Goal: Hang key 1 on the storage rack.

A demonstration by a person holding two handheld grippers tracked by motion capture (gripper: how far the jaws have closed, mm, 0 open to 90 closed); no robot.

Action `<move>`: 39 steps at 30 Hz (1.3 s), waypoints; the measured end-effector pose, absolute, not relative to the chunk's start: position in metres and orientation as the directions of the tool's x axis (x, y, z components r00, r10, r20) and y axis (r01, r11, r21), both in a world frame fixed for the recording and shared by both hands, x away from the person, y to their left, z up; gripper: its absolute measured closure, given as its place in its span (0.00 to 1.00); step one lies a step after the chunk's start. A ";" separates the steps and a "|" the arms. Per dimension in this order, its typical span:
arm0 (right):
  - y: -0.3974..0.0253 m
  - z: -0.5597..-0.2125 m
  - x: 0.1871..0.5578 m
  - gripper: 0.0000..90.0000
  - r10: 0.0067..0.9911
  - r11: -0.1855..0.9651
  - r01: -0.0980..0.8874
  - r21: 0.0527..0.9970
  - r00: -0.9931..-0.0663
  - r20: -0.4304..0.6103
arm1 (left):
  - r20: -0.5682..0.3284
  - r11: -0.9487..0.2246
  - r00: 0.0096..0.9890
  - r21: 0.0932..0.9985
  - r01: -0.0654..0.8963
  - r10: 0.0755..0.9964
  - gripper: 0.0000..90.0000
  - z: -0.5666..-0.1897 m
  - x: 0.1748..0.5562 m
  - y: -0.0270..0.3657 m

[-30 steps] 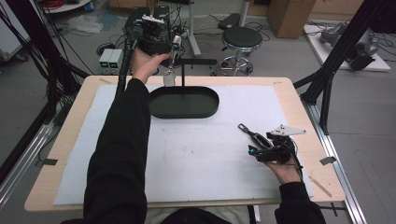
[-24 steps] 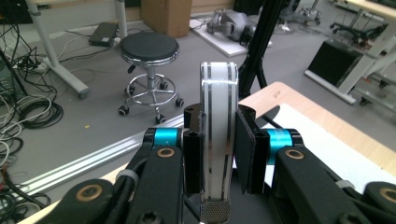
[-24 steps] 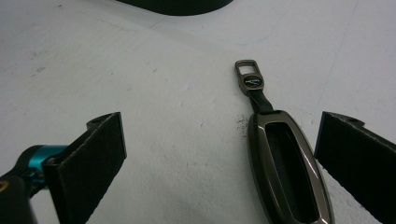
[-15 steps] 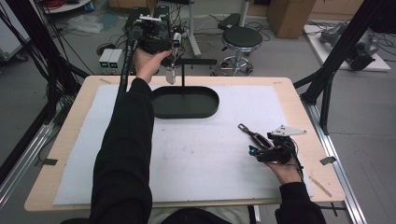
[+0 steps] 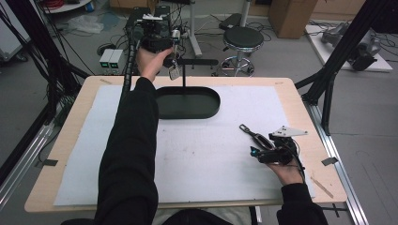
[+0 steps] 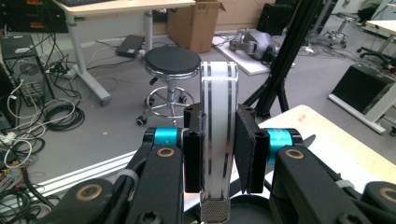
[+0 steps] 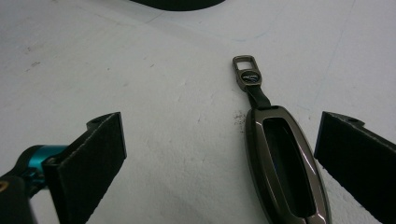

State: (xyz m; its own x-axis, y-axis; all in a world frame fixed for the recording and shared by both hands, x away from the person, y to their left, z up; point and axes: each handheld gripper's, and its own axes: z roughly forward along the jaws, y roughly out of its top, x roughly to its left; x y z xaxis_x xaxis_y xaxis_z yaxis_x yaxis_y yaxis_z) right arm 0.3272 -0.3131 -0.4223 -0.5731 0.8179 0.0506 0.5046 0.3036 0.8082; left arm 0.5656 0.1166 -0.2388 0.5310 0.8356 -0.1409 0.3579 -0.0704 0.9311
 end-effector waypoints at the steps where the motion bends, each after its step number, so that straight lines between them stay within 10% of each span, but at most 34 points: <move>1: -0.313 -0.422 0.327 0.02 0.818 0.304 0.504 0.808 -0.573 0.050 | -0.140 -0.071 0.530 0.931 0.358 0.837 0.83 -0.239 0.565 0.116; 7: -0.313 -0.422 0.327 0.02 0.817 0.305 0.502 0.809 -0.574 0.049 | -0.136 -0.089 0.536 0.924 0.372 0.833 0.77 -0.238 0.562 0.116; 18: -0.313 -0.422 0.327 0.02 0.816 0.304 0.504 0.809 -0.575 0.051 | -0.059 -0.223 0.575 0.886 0.406 0.816 0.04 -0.243 0.554 0.121; 39: -0.312 -0.422 0.328 0.02 0.817 0.303 0.502 0.810 -0.574 0.050 | -0.057 -0.299 0.661 0.861 0.412 0.748 0.02 -0.255 0.513 0.132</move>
State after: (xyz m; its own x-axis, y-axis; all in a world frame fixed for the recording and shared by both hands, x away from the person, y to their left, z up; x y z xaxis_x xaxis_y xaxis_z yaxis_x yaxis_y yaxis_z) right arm 0.3280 -0.3121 -0.4223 -0.5744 0.8171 0.0503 0.5023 0.3033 0.8097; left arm 0.5132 0.1322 -0.2551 0.6610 0.7482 -0.0567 0.4118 -0.2986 0.8609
